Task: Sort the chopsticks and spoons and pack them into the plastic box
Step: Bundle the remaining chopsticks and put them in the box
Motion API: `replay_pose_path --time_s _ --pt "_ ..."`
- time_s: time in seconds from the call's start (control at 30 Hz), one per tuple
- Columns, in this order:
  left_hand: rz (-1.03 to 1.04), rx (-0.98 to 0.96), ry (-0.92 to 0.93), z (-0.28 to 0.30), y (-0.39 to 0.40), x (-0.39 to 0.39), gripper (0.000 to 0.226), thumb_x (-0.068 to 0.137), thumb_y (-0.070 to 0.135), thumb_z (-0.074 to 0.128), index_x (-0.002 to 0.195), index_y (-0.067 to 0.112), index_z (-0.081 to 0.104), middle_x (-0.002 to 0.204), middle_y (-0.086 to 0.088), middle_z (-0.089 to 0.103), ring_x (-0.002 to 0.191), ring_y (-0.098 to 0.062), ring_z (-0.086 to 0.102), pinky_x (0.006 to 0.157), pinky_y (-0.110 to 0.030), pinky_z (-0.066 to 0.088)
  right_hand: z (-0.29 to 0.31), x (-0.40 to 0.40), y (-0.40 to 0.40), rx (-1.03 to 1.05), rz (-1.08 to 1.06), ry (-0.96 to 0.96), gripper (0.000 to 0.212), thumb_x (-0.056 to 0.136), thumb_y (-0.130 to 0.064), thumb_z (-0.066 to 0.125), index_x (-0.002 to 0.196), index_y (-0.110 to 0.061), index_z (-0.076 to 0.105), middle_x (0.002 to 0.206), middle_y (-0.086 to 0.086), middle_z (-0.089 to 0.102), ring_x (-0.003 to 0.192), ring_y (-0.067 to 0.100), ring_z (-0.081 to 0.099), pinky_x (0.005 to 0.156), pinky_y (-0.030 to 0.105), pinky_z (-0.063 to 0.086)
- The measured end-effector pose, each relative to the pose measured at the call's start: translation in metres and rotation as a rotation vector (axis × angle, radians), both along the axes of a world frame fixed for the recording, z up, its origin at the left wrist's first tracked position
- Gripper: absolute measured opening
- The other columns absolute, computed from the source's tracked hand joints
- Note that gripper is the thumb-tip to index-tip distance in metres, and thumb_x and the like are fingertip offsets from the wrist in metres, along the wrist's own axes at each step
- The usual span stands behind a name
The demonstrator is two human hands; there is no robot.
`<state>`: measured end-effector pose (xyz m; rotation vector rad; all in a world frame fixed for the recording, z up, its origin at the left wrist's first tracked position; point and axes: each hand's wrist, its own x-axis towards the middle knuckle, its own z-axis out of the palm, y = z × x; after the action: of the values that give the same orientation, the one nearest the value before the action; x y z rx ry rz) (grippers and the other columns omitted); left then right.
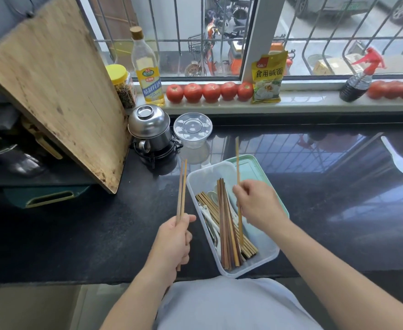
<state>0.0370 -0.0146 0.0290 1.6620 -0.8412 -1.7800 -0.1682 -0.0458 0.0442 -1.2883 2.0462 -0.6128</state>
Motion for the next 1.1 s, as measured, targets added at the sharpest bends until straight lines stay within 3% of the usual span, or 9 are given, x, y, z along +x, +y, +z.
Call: replay_pose_path --time_s 0.1,0.33,0.4,0.53,0.67,0.77,0.83,0.93,1.1 --pt "0.055 0.019 0.014 -0.002 -0.003 -0.002 0.026 0.111 0.031 0.043 0.120 0.018 0.064 0.059 0.002 0.041 0.042 -0.007 0.026 0.039 -0.022 0.022 -0.027 0.012 0.007 0.244 0.251 0.264 0.029 0.101 -0.032 0.052 0.085 -0.011 0.062 0.083 0.008 0.065 0.079 0.030 0.063 0.068 0.036 0.051" --pt "0.025 0.012 0.114 0.003 0.001 -0.006 0.023 0.109 0.017 0.043 0.121 0.014 0.063 0.062 -0.002 0.049 0.044 -0.010 0.030 0.041 -0.023 0.021 -0.042 0.021 0.015 0.211 0.228 0.339 0.030 0.101 -0.041 0.048 0.101 -0.013 0.060 0.095 0.010 0.066 0.088 0.032 0.061 0.072 0.037 0.048" --pt "-0.018 0.032 0.167 0.006 0.004 -0.005 0.026 0.109 0.014 0.042 0.117 0.003 0.064 0.062 -0.004 0.049 0.043 -0.011 0.030 0.042 -0.022 0.020 -0.030 0.023 0.018 0.146 0.180 0.178 0.031 0.100 -0.044 0.048 0.103 -0.018 0.066 0.091 0.002 0.067 0.085 0.024 0.061 0.073 0.034 0.047" --pt "-0.179 0.101 0.307 0.014 0.008 -0.010 0.025 0.109 0.021 0.044 0.108 0.001 0.058 0.063 -0.005 0.050 0.042 -0.011 0.030 0.042 -0.019 0.019 -0.011 0.042 0.025 0.141 0.100 -0.579 0.030 0.099 -0.036 0.060 0.094 -0.008 0.071 0.074 0.000 0.064 0.067 0.013 0.061 0.064 0.033 0.046" --pt "-0.204 0.074 0.277 0.014 0.007 -0.014 0.033 0.110 0.024 0.043 0.118 -0.004 0.058 0.073 -0.012 0.062 0.043 -0.018 0.048 0.040 -0.022 0.032 -0.006 0.035 0.021 0.048 -0.095 -0.824 0.027 0.101 -0.024 0.061 0.088 -0.001 0.067 0.073 0.008 0.061 0.068 0.018 0.061 0.070 0.038 0.054" --pt "-0.099 0.091 0.117 0.010 0.008 -0.008 0.032 0.111 0.024 0.041 0.116 0.000 0.061 0.070 -0.011 0.062 0.042 -0.017 0.046 0.040 -0.023 0.033 0.001 0.004 0.010 -0.064 -0.262 -0.503 0.031 0.102 -0.027 0.054 0.083 -0.004 0.064 0.063 0.007 0.060 0.052 0.014 0.055 0.055 0.036 0.050" --pt "-0.033 0.092 0.071 0.008 0.008 -0.004 0.033 0.111 0.025 0.041 0.115 -0.001 0.060 0.060 -0.006 0.049 0.040 -0.012 0.031 0.041 -0.022 0.023 0.000 -0.013 0.007 -0.045 -0.174 -0.186 0.036 0.100 -0.032 0.052 0.083 -0.002 0.064 0.061 0.009 0.060 0.048 0.018 0.055 0.053 0.039 0.050" --pt "0.017 0.112 0.065 0.009 0.006 -0.004 0.037 0.110 0.033 0.043 0.112 0.001 0.061 0.058 -0.001 0.032 0.044 -0.011 0.020 0.043 -0.023 0.017 -0.012 -0.005 0.009 0.100 0.058 0.049 0.040 0.100 -0.038 0.049 0.077 -0.008 0.060 0.071 0.011 0.064 0.067 0.032 0.063 0.065 0.045 0.057" --pt "0.007 0.115 0.109 0.015 0.006 -0.012 0.034 0.110 0.028 0.040 0.097 0.003 0.060 0.057 -0.002 0.035 0.044 -0.013 0.024 0.045 -0.024 0.020 -0.034 0.022 0.015 0.213 0.203 0.257 0.029 0.103 -0.038 0.049 0.092 -0.013 0.060 0.086 0.006 0.063 0.081 0.028 0.061 0.073 0.040 0.055"
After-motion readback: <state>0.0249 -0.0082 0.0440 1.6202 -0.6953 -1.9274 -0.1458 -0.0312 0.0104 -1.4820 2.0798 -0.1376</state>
